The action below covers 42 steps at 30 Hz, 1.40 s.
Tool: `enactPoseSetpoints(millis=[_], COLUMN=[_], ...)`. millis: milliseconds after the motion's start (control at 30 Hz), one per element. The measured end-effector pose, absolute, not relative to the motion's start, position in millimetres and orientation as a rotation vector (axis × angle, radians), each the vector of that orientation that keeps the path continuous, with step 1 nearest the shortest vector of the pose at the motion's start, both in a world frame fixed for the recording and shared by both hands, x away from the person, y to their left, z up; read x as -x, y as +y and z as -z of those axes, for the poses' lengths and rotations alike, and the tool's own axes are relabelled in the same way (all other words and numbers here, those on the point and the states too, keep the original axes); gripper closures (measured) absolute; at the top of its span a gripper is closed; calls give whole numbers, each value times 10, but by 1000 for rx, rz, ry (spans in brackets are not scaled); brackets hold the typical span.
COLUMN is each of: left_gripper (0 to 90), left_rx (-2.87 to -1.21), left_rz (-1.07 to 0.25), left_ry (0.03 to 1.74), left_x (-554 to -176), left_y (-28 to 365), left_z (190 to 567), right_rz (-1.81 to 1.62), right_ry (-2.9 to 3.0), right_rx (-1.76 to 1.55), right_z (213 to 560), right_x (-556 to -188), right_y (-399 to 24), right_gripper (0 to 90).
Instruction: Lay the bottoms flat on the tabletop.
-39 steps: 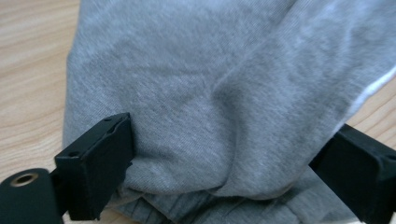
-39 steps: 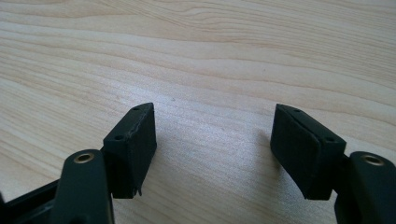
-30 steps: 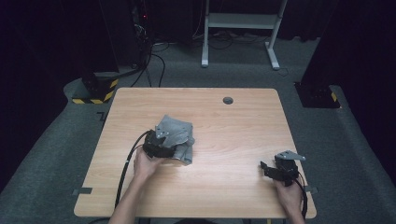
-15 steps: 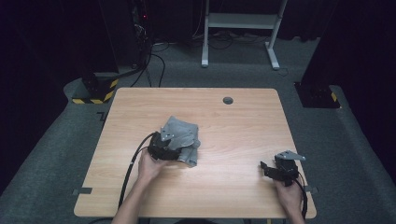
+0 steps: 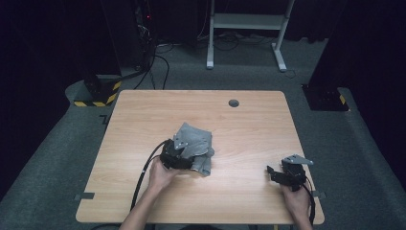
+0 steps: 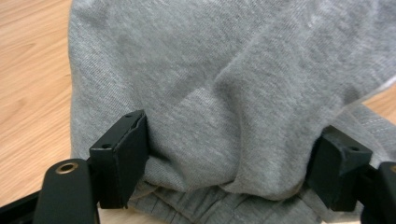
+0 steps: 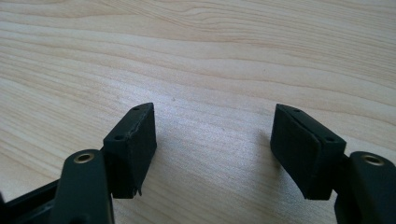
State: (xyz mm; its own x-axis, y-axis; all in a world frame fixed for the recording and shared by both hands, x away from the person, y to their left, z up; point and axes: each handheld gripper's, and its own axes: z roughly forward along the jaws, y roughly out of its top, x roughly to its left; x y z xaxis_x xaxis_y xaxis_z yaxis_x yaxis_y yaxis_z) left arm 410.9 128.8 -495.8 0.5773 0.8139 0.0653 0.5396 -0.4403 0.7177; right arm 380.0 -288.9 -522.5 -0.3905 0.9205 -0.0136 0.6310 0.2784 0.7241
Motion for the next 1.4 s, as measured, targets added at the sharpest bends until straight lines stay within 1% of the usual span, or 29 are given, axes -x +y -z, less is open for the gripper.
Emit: enactPoseSetpoints(millis=[567,933,1200,1400], left_gripper=[166,157,177,200], left_rx=[-2158,-2172,-2127,-2111], left_rz=[-470,-449,-454,-435], left_ry=[1056,1020,983,942], left_x=[-4028,-3980,-3871,-3817], left_y=[1032,927,1003,958], left_z=[4922,4858,4701,4623], right_rz=[-899,-899,-899,-899], right_ry=[2118,2118,2118,2117], right_rx=[-1399,-1400,-1399,-1399], right_z=[5225,5225,5225,5225], right_x=[-3799,-3799,-3799,-3799], right_y=[-2887,-2887,-2887,-2886], right_gripper=[311,311,311,311])
